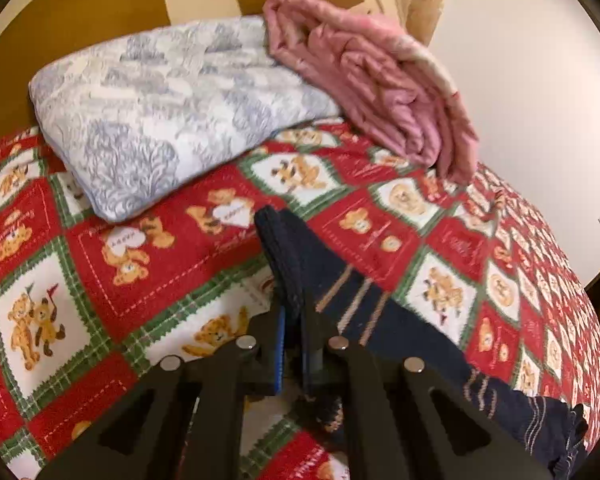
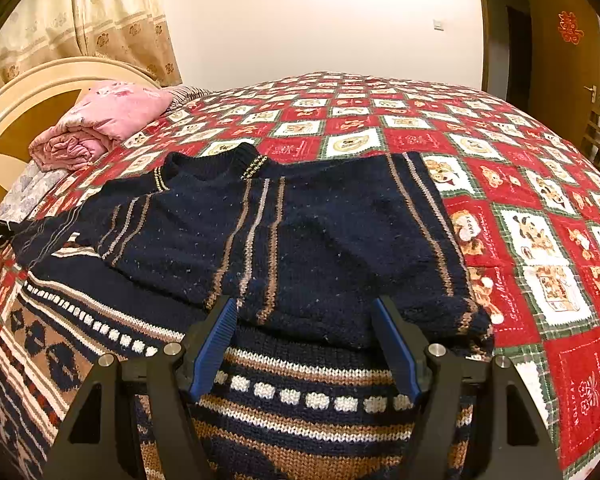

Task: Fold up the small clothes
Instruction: 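Lift the sleeve with the left tool and fold it across the sweater body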

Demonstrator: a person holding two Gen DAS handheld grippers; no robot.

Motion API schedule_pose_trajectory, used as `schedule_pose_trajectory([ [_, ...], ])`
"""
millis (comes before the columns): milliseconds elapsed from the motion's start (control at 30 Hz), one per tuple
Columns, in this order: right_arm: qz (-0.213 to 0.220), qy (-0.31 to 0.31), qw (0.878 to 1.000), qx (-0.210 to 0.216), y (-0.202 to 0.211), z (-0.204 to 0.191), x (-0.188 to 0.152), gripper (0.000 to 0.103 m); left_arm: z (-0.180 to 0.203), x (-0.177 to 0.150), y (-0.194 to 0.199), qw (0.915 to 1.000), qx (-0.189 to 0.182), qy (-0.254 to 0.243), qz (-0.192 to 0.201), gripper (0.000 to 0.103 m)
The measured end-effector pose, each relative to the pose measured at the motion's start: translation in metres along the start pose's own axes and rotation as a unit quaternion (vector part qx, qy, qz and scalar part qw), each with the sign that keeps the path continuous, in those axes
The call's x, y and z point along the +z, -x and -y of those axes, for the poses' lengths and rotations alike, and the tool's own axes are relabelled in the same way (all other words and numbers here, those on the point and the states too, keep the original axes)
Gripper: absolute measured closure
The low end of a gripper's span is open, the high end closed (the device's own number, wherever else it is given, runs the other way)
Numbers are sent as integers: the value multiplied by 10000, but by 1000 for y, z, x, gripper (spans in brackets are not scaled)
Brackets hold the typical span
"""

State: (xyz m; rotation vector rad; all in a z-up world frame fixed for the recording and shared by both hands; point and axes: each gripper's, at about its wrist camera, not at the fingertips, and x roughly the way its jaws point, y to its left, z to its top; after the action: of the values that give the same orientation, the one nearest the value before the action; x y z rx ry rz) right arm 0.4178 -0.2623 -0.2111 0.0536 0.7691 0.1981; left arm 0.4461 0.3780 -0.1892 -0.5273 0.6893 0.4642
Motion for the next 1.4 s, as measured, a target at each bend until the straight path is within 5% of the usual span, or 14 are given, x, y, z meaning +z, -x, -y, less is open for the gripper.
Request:
schedule_pose_trajectory([
  [467, 220, -207, 9995, 125, 8, 7, -1, 32, 66, -5, 74, 9912, -1235, -347, 337, 97],
  [933, 448, -556, 9967, 381, 17, 20, -2, 32, 211, -71, 171, 9489, -3016, -929, 1, 97],
  [1400, 514, -931, 9913, 772, 18, 34, -4, 32, 354, -188, 177, 9109, -3858, -1065, -1005, 97],
])
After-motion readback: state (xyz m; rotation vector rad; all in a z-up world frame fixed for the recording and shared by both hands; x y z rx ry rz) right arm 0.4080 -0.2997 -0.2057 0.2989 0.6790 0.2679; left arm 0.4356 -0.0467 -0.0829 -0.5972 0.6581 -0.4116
